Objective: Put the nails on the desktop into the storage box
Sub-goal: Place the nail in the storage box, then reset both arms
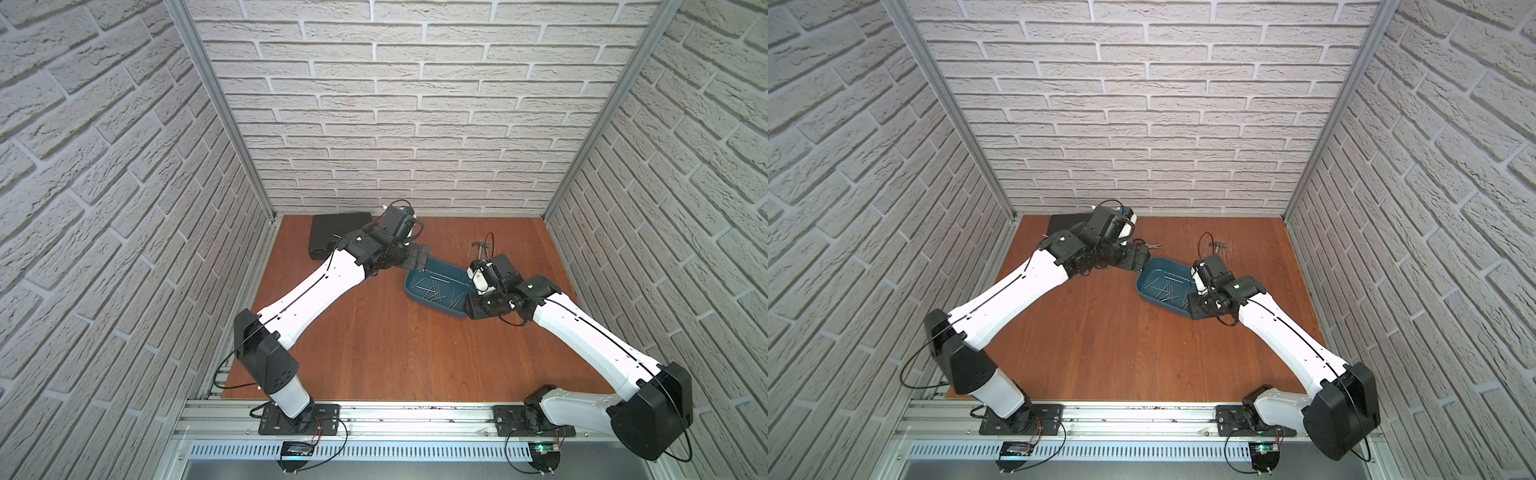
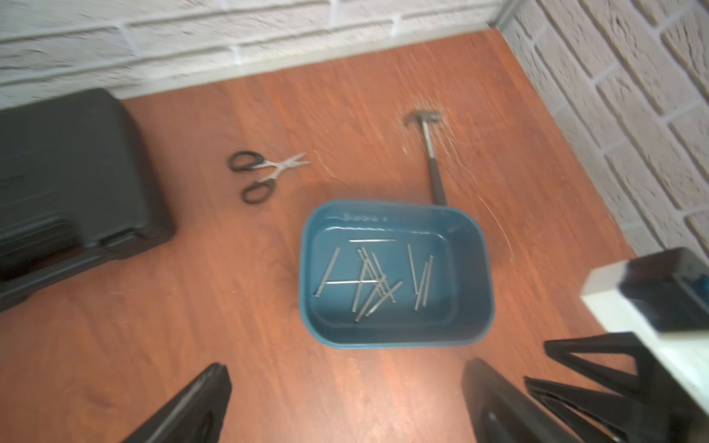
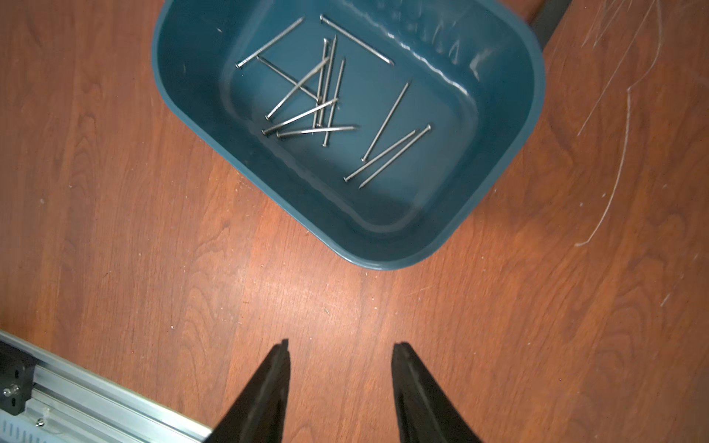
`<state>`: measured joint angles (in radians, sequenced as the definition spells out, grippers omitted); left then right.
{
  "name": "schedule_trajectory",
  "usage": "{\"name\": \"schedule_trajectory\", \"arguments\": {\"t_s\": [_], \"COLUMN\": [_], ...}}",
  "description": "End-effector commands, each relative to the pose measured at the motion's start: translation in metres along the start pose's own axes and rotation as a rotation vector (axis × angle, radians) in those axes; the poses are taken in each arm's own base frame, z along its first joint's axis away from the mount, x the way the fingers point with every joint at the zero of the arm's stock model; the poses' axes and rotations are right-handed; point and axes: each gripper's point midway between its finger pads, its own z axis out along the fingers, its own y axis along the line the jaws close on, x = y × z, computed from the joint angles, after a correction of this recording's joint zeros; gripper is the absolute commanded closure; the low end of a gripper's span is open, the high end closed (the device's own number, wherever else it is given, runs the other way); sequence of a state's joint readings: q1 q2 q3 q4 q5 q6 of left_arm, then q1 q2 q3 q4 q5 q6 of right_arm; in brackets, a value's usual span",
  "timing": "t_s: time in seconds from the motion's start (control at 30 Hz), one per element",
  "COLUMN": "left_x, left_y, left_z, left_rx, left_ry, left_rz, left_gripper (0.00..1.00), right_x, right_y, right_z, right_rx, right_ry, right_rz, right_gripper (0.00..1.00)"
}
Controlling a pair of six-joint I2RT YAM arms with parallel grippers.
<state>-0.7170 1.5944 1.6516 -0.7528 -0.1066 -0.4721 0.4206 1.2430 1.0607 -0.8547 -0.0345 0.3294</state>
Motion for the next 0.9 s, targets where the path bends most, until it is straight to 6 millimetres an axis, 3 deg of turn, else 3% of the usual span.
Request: {"name": "schedule_trajectory", "arguments": {"t_s": [0.0,0.17,0.33,0.37,0.4,0.43,0.63,0.7,0.8,0.87], "left_x": [-0.012,-0.021,-0.017,-0.016,-0.015,-0.016,-0.018,-0.011,0.018,0.046], "left_y": [0.029,0.055,0.077,0.081,0.082,0.082,0.113,0.133,0.176,0.205], "left_z": [-0.018,-0.045,-0.059,-0.062,-0.064,-0.065,-0.065,-0.063,-0.055,-0.047], "left_rx": [-0.091,-0.198,-0.328,-0.351,-0.347,-0.345,-0.457,-0.486,-0.554,-0.602], "left_ry": [-0.089,-0.184,-0.168,-0.170,-0.173,-0.190,-0.295,-0.329,-0.329,-0.280], "left_rz": [-0.032,0.099,0.222,0.217,0.222,0.229,0.193,0.127,0.016,-0.047], "left_gripper": [0.02,0.02,0.02,0.02,0.02,0.02,0.02,0.02,0.02,0.02], "right_x": [-0.033,-0.072,-0.111,-0.121,-0.127,-0.132,-0.158,-0.165,-0.167,-0.158], "right_y": [0.007,0.004,-0.013,-0.012,-0.012,-0.013,-0.027,-0.034,-0.062,-0.087], "right_z": [-0.028,-0.061,-0.094,-0.096,-0.099,-0.099,-0.100,-0.100,-0.093,-0.077], "right_rx": [-0.028,0.005,0.131,0.143,0.159,0.183,0.333,0.338,0.358,0.389], "right_ry": [-0.146,-0.334,-0.543,-0.582,-0.605,-0.614,-0.679,-0.699,-0.734,-0.726], "right_rz": [-0.003,-0.018,-0.034,-0.069,-0.094,-0.125,-0.230,-0.216,-0.142,-0.095], "right_gripper": [0.44,0.39,0.36,0.31,0.16,0.03,0.01,0.01,0.01,0.01]}}
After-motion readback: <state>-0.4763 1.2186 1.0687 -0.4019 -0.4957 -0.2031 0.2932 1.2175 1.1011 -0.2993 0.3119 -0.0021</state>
